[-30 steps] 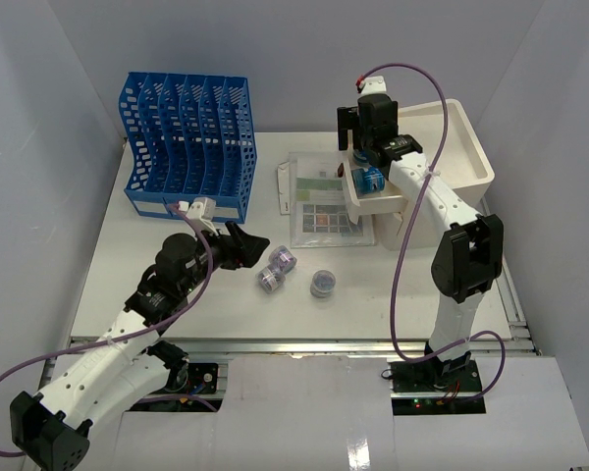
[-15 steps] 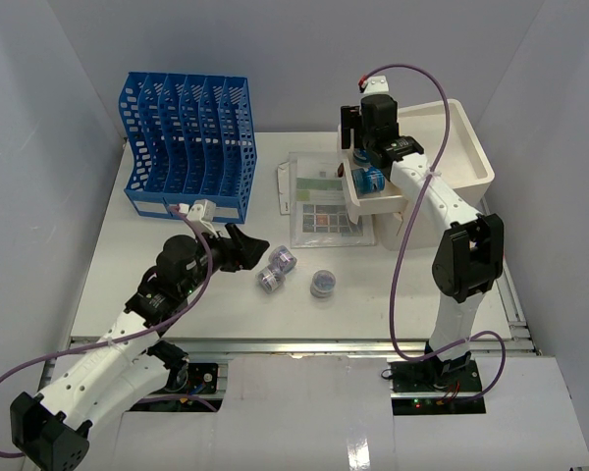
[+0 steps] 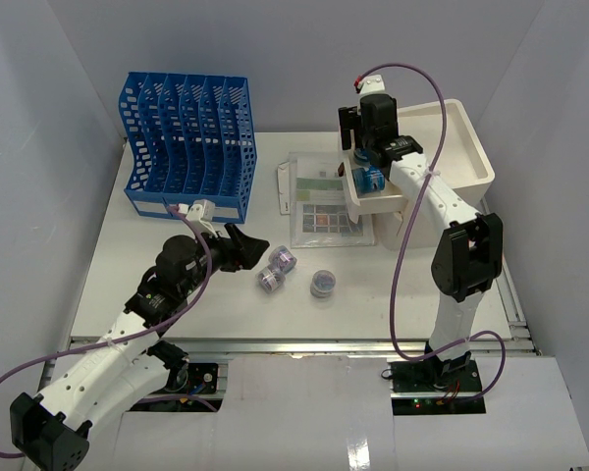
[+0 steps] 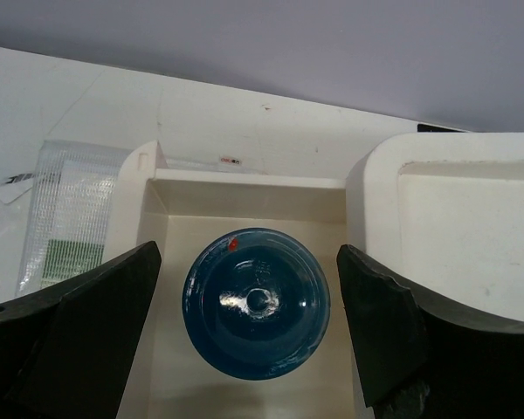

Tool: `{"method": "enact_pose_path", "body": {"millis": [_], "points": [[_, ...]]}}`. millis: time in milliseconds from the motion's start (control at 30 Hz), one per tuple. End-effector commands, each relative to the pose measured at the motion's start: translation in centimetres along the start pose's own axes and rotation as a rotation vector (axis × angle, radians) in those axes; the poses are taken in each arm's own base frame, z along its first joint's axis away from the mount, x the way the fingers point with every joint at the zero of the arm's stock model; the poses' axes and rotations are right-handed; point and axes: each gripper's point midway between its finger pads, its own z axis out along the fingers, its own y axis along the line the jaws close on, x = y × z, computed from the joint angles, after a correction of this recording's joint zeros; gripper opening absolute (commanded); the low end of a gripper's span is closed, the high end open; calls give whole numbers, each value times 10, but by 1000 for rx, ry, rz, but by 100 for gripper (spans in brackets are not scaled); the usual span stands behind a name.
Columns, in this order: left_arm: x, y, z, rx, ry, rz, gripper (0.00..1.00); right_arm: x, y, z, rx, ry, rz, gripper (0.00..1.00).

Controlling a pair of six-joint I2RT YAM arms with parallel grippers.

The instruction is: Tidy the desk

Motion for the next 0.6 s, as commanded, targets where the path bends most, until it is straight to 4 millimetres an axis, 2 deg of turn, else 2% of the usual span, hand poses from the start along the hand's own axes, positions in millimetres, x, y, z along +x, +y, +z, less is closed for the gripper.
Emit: {"method": "enact_pose_path", "body": {"millis": [0,400,567], "points": [[-3,-2,-4,15,-17,-5,88,9,-32,6,95,56,-106,89],[0,-2,-10,26,-24,-14,88,6,-13,-7,-82,103,-236,86],[0,-1,-15,20,-29,-15,88,6,-8,-6,-142,103,-287,89]]}}
